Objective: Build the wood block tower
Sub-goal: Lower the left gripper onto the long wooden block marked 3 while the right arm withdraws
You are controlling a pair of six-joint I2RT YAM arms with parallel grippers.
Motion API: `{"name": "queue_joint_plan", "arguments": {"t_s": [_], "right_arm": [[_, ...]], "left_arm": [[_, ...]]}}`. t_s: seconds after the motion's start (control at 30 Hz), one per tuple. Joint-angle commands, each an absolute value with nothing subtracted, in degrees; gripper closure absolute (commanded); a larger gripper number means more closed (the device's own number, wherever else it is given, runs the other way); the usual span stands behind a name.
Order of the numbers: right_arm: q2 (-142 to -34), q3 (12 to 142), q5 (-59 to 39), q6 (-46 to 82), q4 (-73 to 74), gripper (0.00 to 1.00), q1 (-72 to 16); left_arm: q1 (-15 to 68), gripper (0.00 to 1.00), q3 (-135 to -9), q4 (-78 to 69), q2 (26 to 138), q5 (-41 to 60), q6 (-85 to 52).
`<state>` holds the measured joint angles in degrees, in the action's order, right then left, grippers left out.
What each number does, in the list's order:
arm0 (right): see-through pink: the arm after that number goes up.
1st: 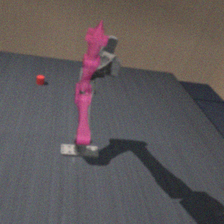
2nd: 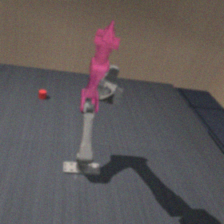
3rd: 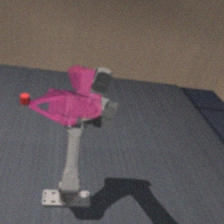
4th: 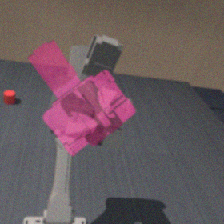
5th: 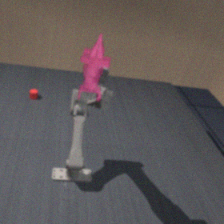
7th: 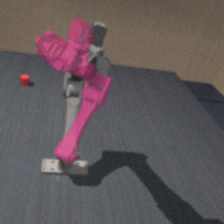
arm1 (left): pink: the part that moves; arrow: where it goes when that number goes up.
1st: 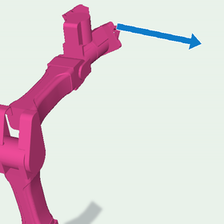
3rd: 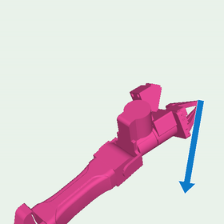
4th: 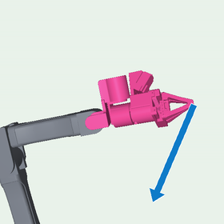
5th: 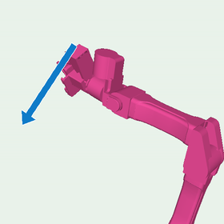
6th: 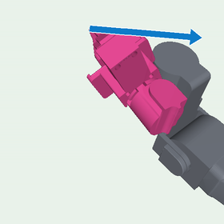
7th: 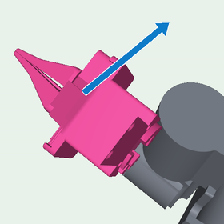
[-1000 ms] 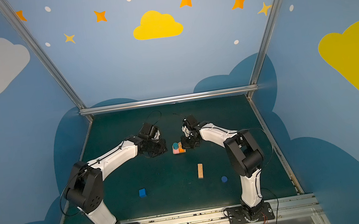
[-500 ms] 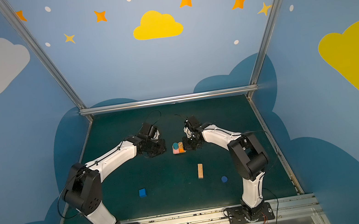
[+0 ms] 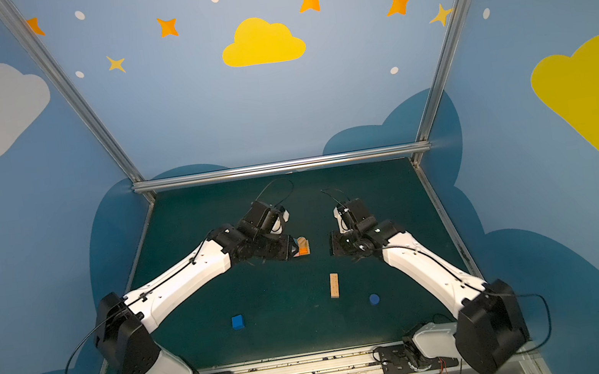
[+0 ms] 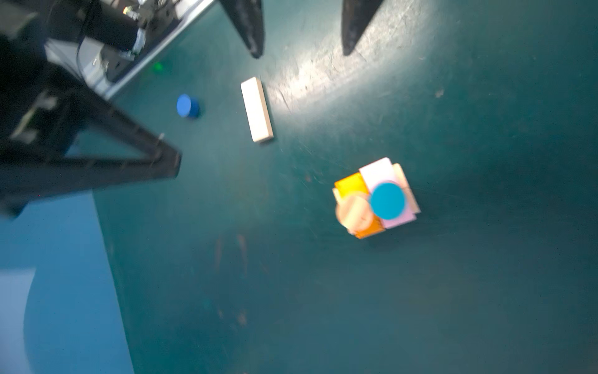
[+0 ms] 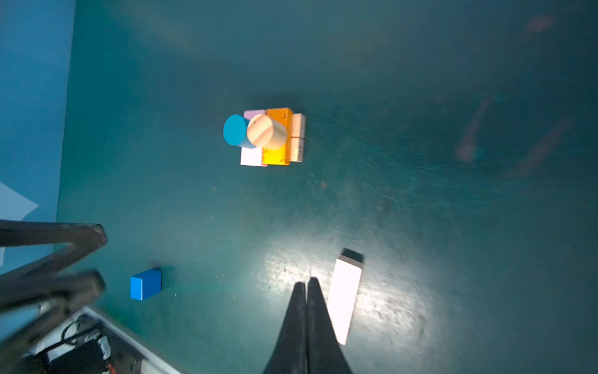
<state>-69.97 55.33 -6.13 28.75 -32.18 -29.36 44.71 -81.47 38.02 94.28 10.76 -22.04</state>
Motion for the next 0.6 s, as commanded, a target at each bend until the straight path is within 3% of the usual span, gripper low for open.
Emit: {"name": "queue_joint_plan", "arguments": {"t_s": [0.0, 0.2, 0.57], "right_arm": [[-63.9, 52.7, -1.4, 30.1, -34.6, 1.0, -28.4], [-55.3, 49.6, 1.1, 30.7, -36.8, 0.98, -27.5], [-42.3, 44.2, 2.9, 32.4, -36.2, 0.92, -27.1]], "left_arm": [[47.3, 0.53, -83.2, 42.7, 98.3, 10.6, -23.2], [54.1, 0.47, -89.9, 46.2, 106.8, 9.1, -26.1], [58.9, 0.47, -102.7, 53.2, 122.4, 4.7, -31.1]]}}
